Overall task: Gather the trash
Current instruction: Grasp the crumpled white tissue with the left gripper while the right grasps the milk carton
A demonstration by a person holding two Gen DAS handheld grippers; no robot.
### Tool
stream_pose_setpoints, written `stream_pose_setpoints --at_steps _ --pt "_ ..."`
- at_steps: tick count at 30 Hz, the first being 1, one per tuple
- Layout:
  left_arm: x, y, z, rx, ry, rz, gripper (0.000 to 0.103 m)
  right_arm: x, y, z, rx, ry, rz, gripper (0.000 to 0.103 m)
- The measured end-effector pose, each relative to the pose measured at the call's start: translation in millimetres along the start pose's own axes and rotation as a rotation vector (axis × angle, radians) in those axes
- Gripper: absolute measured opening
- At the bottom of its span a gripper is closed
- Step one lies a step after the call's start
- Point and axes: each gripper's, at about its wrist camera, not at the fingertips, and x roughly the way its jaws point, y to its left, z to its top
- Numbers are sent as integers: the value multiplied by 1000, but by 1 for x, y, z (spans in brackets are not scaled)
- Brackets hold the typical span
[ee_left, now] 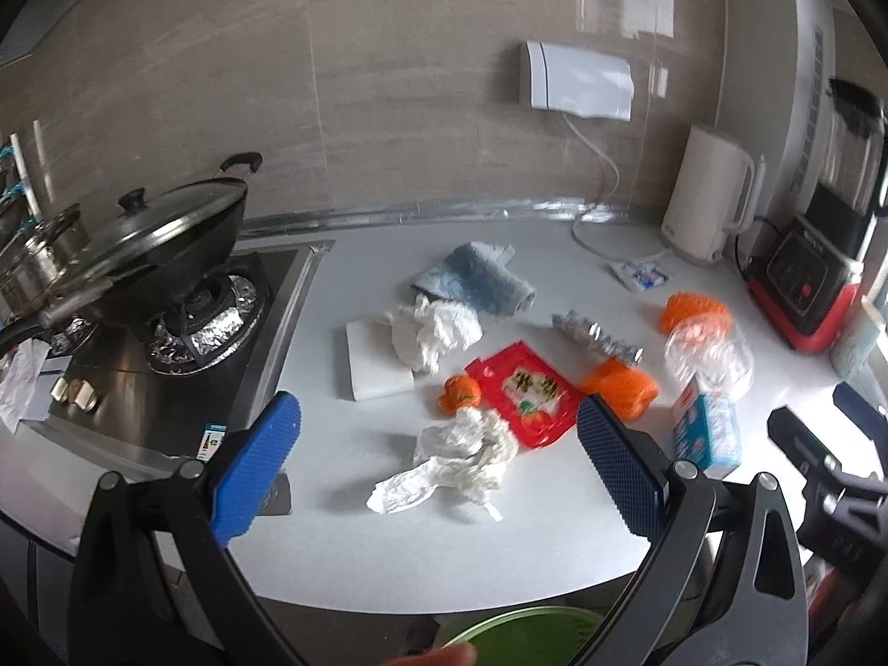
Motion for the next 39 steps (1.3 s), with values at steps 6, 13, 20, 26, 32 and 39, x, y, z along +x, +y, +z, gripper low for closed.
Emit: stream_pose_setpoints --at_steps 6,13,20,26,32,39 --pt "34 21 -25 48 44 -26 96 35 -7 -24 22 57 -70 101" --pt "63 31 -45 100 100 -83 96 66 -23 -49 83 127 -136 101" --pt "100 0 -48 169 142 -180 96 87 -27 -52 113 169 -160 101" --pt "135 -20 -48 200 188 -232 93 105 -26 -48 140 200 -191 101" --pt "162 -21 -50 178 283 -285 44 127 -31 -43 169 240 -220 81" --pt "159 -11 -46 162 266 -281 17 132 -38 -47 210 270 -181 41"
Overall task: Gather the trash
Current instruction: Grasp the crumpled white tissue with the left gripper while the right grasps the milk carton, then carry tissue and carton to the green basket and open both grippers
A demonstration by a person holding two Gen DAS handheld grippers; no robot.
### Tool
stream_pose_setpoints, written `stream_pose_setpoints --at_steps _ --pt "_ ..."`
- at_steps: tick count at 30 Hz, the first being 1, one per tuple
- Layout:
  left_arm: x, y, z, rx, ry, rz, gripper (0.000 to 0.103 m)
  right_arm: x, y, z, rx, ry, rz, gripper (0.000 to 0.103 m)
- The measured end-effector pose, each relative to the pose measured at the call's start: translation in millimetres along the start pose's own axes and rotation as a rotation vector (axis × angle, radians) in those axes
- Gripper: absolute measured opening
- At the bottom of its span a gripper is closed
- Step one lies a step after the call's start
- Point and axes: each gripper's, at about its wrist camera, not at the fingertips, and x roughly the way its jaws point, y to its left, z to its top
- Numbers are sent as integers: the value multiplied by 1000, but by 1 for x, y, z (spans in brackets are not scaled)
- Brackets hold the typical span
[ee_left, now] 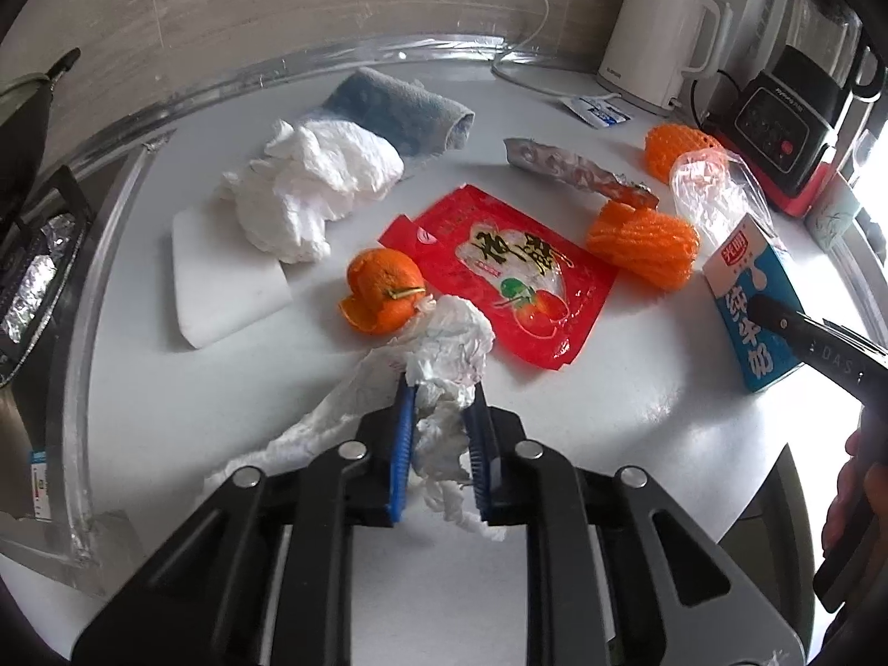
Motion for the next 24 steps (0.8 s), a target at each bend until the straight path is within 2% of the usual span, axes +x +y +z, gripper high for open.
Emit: stream_pose_setpoints --at_steps 9,12,17,24 --pt "-49 -14 -10 19 -52 -13 16 -38 -19 -10 -8 -22 68 41" --pt "-80 -24 -23 33 -72 -25 16 -63 -20 -22 -69 -27 106 41" --pt "-118 -39 -46 38 -88 -12 16 -101 -14 -58 -183 13 190 41" --pt "-153 -56 -80 -8 -102 26 16 -133 -10 -131 -343 119 301 41"
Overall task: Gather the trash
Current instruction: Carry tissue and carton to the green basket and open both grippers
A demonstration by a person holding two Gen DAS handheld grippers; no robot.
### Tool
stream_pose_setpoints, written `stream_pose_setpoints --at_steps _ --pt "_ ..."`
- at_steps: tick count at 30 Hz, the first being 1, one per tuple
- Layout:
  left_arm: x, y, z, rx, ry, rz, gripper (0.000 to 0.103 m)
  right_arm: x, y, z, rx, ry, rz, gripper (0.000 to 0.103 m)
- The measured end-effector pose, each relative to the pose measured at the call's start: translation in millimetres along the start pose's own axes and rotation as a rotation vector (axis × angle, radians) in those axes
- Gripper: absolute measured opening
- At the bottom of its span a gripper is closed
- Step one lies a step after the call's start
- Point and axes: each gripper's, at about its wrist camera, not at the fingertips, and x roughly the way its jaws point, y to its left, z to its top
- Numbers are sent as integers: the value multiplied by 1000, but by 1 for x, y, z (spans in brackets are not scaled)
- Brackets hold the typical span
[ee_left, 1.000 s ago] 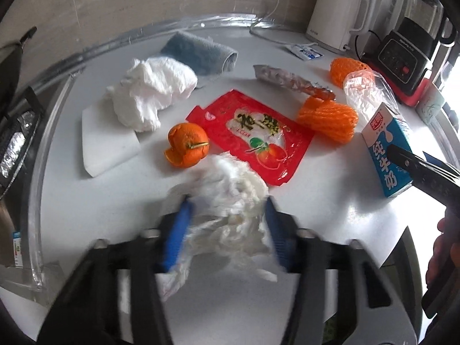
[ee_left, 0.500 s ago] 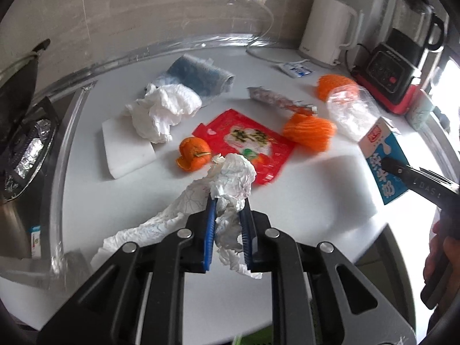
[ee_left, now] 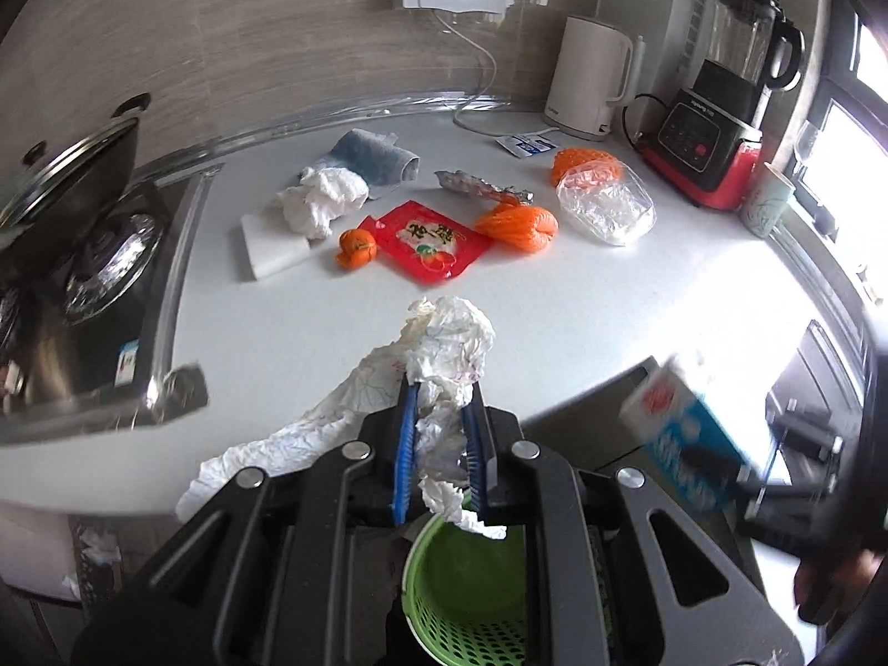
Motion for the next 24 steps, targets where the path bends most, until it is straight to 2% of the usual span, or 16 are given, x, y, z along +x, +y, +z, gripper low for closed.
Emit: stream_pose_setpoints --at_steps 4,5,6,8,13,20,24 --pt "-10 -6 -9 -34 -3 3 16 9 14 -26 -89 63 54 45" --pt "-11 -9 -11 -33 -4 4 16 14 16 -31 -113 79 54 54" --pt "-13 -11 -13 -30 -5 5 16 15 17 -33 -119 81 53 59" --pt "-17 -19 -16 -9 -7 12 16 14 15 -34 -119 66 49 69" --pt "-22 -37 -28 27 6 1 16 -13 1 -22 -93 -25 32 82" --pt "-16 -60 -53 83 81 -63 16 -47 -28 -10 -40 -123 -62 85" --pt "0 -72 -71 99 166 -133 16 -56 -47 -6 20 -155 -83 85"
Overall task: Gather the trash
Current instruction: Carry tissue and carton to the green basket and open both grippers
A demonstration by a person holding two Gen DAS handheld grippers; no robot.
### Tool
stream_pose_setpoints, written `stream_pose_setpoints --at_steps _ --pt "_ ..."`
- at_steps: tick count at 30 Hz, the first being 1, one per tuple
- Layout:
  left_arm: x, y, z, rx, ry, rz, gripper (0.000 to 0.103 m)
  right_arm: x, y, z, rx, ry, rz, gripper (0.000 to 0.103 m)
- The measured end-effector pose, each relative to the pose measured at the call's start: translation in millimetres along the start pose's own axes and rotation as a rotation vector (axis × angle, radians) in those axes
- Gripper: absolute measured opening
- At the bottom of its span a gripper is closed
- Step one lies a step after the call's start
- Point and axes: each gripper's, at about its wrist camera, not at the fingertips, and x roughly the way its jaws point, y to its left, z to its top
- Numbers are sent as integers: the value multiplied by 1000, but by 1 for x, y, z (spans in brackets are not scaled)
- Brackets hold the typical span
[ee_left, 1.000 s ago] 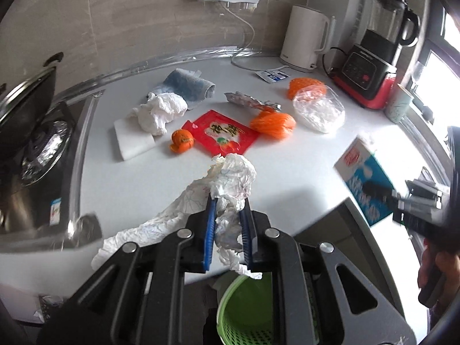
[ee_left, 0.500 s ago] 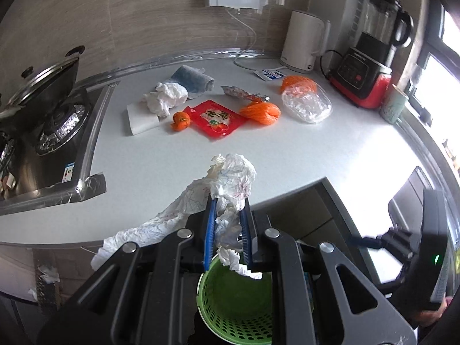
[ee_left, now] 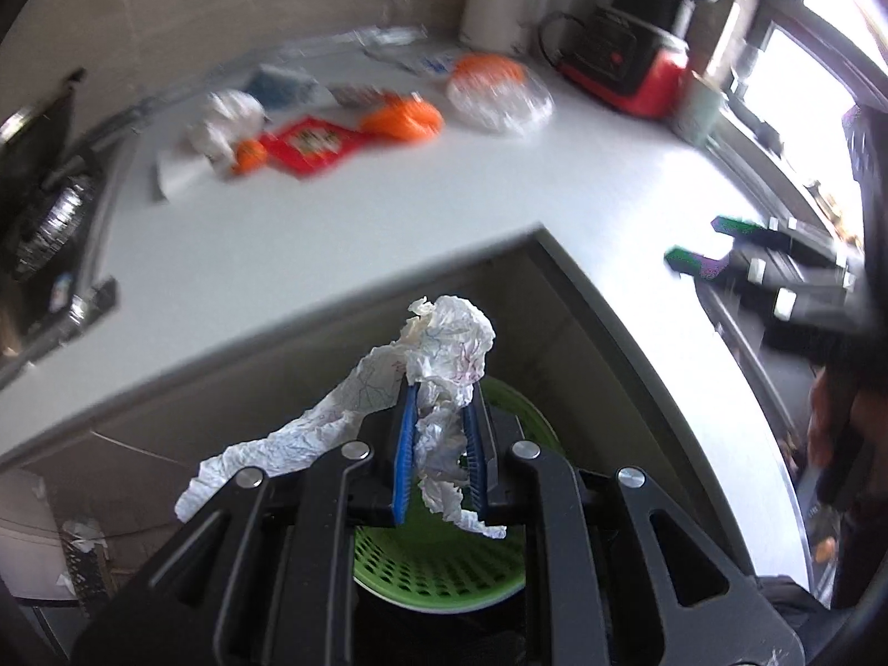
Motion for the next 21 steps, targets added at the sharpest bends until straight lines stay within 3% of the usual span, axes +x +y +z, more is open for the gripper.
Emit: stream_pose_setpoints --at_steps 4,8,15,21 --pt "22 -10 -11 30 75 -9 21 -6 -11 2 30 -21 -30 86" --pt "40 -16 -19 42 130 -1 49 -6 -15 4 43 -26 -45 88" --pt "49 -18 -19 58 161 0 62 -3 -15 7 36 -21 -47 88" --pt "38 -12 -7 53 124 13 64 -3 -14 13 42 -35 -47 88"
